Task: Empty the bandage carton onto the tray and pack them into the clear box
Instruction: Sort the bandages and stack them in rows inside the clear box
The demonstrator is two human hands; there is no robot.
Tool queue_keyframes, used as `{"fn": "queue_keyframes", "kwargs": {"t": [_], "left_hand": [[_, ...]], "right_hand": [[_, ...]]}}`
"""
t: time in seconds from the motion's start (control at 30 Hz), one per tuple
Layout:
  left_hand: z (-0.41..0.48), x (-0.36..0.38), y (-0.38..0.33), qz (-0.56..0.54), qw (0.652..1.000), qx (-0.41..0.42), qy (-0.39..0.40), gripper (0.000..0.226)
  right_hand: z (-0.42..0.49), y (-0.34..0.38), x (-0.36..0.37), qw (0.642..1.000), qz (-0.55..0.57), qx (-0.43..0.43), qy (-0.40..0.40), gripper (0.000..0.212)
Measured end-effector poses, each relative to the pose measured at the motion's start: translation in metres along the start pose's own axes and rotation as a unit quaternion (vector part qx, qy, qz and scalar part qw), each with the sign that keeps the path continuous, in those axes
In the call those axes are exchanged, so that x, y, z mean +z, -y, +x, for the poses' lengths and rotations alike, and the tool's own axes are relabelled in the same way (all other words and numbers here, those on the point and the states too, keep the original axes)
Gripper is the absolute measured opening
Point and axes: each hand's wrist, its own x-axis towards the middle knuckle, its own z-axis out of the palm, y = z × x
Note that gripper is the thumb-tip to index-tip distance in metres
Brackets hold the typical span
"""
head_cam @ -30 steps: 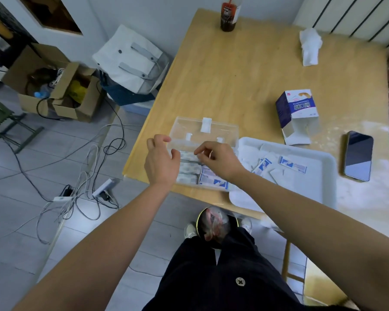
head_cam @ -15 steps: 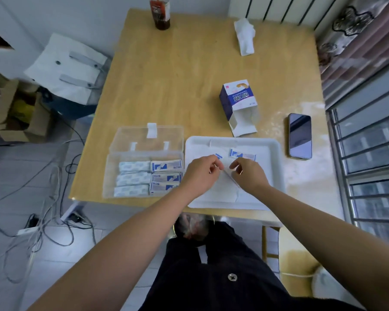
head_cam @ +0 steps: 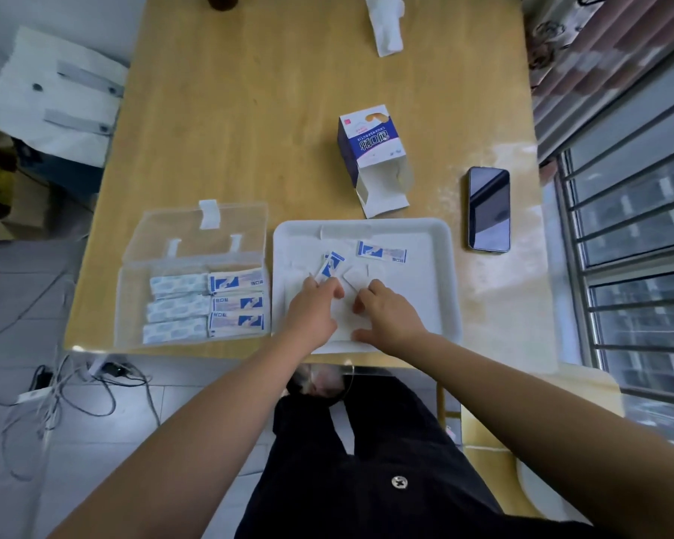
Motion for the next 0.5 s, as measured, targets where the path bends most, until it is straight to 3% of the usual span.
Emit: {"fn": "queue_keyframes", "kwargs": {"t": [0.17,0.33,0.5], "left_hand": [[0.0023,0.0021,0.0032,-0.019,1.0,-0.004,0.001,0.046],[0.0047,0.0031,0.0074,-0.044,0.999,-0.008,0.003,0.042],[0.0054,0.0023,0.0092,-0.069,0.998,-0.01,0.005,0.043]], "right_hand": [[0.0052,0.0037,-0.0003,1.0,-0.013,-0.019,0.015,0.039],[0.0048,0.0075,0.0045,0.999,0.032,0.013,0.025,0.044],[0.0078,0.0102,0.0019,0.996,0.043,0.05,0.054,0.027]]}}
